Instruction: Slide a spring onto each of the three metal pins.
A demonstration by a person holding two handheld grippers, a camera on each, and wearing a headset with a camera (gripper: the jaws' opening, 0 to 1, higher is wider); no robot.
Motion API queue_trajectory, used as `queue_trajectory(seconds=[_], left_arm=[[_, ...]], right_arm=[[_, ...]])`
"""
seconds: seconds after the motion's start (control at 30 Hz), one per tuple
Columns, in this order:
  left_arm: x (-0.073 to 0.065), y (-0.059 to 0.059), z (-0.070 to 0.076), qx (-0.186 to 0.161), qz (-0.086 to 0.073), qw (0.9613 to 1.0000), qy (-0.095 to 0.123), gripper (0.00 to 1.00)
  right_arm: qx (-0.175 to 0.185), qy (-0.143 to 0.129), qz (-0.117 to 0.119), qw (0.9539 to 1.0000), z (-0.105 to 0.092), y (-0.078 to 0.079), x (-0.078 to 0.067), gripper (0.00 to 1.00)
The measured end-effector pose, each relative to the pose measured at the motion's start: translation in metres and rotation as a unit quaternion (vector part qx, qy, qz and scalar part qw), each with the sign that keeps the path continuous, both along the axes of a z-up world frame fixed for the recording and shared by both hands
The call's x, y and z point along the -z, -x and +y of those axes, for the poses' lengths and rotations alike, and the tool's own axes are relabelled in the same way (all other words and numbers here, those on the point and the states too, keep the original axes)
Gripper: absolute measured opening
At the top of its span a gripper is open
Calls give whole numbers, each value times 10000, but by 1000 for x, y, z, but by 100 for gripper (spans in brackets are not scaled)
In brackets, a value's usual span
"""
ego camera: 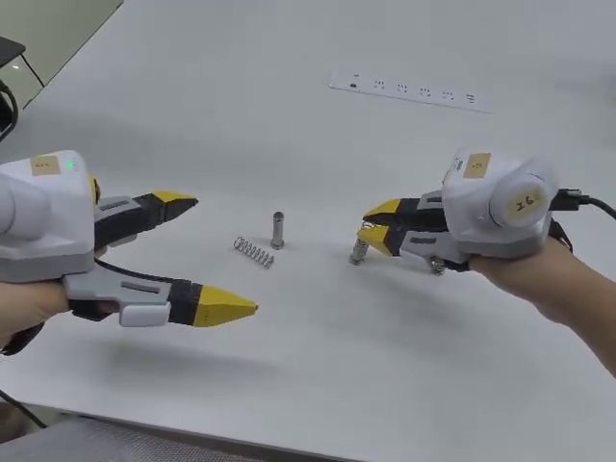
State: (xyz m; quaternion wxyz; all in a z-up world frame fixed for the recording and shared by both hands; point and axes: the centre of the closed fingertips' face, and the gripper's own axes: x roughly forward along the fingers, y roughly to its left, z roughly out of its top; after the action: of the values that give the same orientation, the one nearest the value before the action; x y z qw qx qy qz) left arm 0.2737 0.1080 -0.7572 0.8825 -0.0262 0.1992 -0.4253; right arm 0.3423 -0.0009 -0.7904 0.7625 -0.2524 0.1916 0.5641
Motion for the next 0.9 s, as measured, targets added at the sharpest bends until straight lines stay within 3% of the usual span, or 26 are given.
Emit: queue_trajectory(seconds=[0.37,0.9], left_arm=[[0,2,-1,-1,4,10000,7,97],[-1,1,-1,-30,-10,10000,37,97]], right_arm=[[-19,100,-14,9999,-2,-1,8,8],[113,111,171,9997,-1,-1,15,8]])
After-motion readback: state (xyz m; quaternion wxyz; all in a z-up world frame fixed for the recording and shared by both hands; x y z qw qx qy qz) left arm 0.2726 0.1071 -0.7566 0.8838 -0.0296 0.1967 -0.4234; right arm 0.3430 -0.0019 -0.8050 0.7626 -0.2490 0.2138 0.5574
